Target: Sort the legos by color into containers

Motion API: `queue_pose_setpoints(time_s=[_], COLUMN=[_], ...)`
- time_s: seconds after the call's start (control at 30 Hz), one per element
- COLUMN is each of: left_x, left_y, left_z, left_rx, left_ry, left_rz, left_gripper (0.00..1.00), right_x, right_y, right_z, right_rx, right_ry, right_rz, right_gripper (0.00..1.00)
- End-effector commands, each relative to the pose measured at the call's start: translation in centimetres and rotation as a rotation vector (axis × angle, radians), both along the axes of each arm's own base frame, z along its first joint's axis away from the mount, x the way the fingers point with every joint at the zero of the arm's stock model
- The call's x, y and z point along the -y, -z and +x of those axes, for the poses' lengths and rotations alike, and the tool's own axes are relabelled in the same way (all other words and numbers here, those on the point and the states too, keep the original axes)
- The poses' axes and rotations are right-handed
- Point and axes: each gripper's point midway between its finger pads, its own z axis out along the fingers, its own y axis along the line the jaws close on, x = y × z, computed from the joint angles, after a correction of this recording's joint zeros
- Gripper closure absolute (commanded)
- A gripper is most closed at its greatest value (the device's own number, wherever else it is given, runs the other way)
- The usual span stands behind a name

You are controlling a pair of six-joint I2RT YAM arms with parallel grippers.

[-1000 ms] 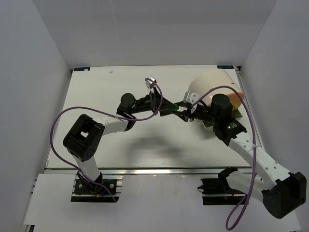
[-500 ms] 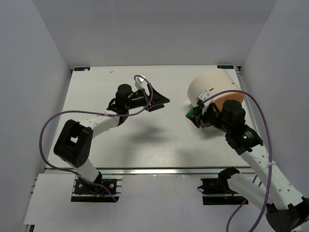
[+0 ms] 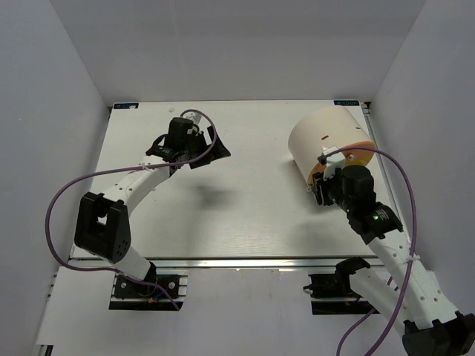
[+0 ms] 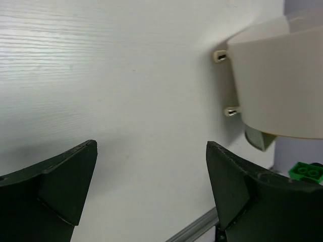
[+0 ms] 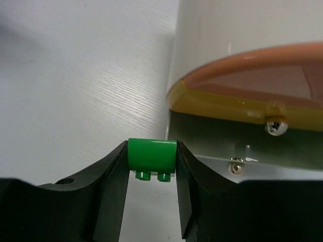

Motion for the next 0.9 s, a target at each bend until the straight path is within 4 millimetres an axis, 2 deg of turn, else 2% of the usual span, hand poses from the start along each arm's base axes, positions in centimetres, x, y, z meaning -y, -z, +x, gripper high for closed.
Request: queue_pose_setpoints(time_s=[0.0, 0.07, 0.17, 0.23, 0.27, 0.4, 0.53, 0.73, 0.77, 0.87], left_x=[-3.3, -3.4, -3.9, -4.4, -4.5, -5.5, -6.6, -7.2, -7.2, -7.5], left_y=[0.0, 0.0, 0.0, 0.0, 0.0, 0.0, -0.2, 0.2, 0.2, 0.3], left_z=[-0.4, -0.6, -0.9, -0.9, -1.0, -0.8, -0.6, -0.8, -0.8, -0.9], left_rx=[-0.008, 0.0, 0.009, 0.009, 0.01, 0.01, 0.015, 0.006, 0.006, 0.008], left_ry=[-0.057, -0.061, -0.075, -0.09, -0.093, -0.125, -0.148, -0.163, -0.165, -0.176], left_rz=[0.134, 0.132, 0.125, 0.125, 0.128, 0.176, 0.219, 0.229, 0.226, 0.237], left_gripper=[0.02, 0.02, 0.02, 0.02, 0.02, 0.02, 0.02, 0.02, 0.02, 0.02], right_x=[1.8, 2.7, 3.7, 3.6, 3.6, 3.5, 3.5, 3.7, 3.5, 3.6], right_y=[-0.4, -0.6, 0.5, 0.5, 1.3, 2.4, 1.7, 3.0, 2.5, 3.1], right_z=[1.4, 2.0, 2.3, 2.7, 2.7, 3.7, 5.1, 5.7, 6.0, 5.9], right_rx=[0.051, 0.077, 0.075, 0.098, 0.088, 0.08, 0.138, 0.129, 0.159, 0.155], right_ry=[0.124, 0.175, 0.223, 0.232, 0.231, 0.253, 0.27, 0.279, 0.275, 0.263], right_rz=[-0.004, -0.015, -0.031, -0.013, -0.011, 0.002, 0.036, 0.039, 0.053, 0.048], right_gripper=[1.0, 1.0, 1.0, 1.0, 1.0, 1.0, 1.0, 1.0, 1.0, 1.0])
